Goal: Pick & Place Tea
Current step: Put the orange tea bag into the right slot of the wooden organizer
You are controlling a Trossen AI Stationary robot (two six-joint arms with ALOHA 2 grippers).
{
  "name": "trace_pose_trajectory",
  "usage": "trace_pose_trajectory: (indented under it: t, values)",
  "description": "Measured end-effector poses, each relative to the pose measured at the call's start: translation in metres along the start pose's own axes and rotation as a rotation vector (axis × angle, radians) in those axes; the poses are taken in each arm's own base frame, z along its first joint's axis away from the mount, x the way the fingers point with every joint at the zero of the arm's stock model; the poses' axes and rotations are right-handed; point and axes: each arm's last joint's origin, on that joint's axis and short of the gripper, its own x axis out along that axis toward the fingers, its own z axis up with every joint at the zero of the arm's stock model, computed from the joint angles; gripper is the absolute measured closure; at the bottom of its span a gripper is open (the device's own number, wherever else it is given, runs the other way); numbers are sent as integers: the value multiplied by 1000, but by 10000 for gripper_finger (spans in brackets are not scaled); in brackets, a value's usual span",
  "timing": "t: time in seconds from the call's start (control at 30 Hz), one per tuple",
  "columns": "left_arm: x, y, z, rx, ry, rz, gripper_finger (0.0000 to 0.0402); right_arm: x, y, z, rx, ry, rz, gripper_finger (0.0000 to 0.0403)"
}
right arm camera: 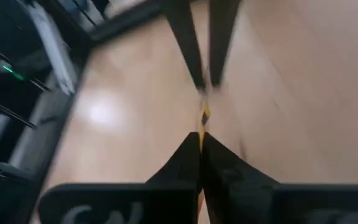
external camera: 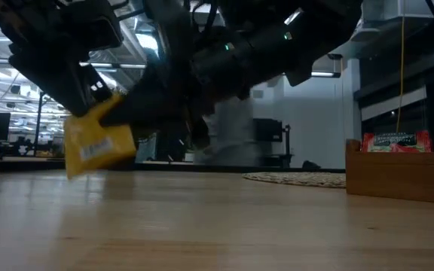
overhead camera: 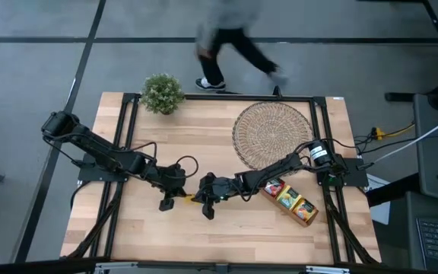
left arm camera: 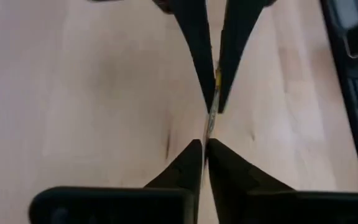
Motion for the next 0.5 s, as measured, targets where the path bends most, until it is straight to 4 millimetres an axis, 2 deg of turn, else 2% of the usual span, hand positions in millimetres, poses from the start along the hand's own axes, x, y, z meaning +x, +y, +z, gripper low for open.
trace_pose_trajectory:
  t: [0.2,0.37,0.5]
  values:
    - [0,4,-2,-47,23,37,342,-2,-10,-13,-15,79,-192,397]
    - [0,8,0,-25,-32,152,314,-4,-15,-13,-40,38,-349,399]
    - [-1,9,4,34,-100,233,292,-3,-11,-6,-66,24,-340,398]
